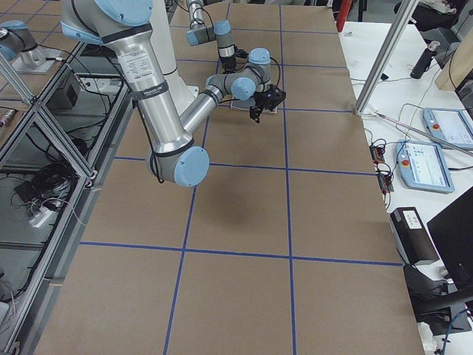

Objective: Fold towel twice with both arms
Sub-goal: 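Grasp the strip's near end with the left gripper and fold it away from the robot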

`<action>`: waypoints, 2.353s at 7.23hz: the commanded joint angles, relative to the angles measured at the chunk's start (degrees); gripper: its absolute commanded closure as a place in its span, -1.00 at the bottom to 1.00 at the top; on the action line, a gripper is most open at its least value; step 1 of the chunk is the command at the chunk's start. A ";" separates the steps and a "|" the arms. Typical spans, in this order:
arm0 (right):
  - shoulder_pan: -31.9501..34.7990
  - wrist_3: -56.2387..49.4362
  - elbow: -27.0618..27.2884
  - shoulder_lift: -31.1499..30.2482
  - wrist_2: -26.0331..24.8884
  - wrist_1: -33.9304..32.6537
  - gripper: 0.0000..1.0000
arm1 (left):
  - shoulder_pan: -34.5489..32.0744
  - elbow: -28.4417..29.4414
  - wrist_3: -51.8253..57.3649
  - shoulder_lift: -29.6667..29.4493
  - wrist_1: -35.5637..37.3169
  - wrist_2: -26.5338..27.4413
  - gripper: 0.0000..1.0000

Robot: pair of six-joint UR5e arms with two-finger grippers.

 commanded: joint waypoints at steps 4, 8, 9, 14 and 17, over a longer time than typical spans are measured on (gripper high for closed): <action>0.26 -0.10 -0.22 -0.43 0.26 0.53 -1.00 | -9.72 12.46 0.44 -12.92 -0.51 -0.26 1.00; 0.26 -0.98 -0.75 -0.52 0.00 0.53 -1.00 | -13.33 22.40 0.26 -19.87 -1.47 -0.26 1.00; 0.26 -0.89 -0.75 -0.52 0.00 0.53 -1.00 | -13.78 22.84 0.26 -19.88 -1.57 -0.26 1.00; 0.08 -0.80 -0.75 -0.43 -0.09 0.53 -1.00 | -15.10 23.46 0.44 -19.35 -1.57 -2.00 1.00; -0.09 -0.54 -0.75 -0.34 -0.09 0.62 -1.00 | -15.10 23.20 0.52 -17.42 -1.57 -6.21 1.00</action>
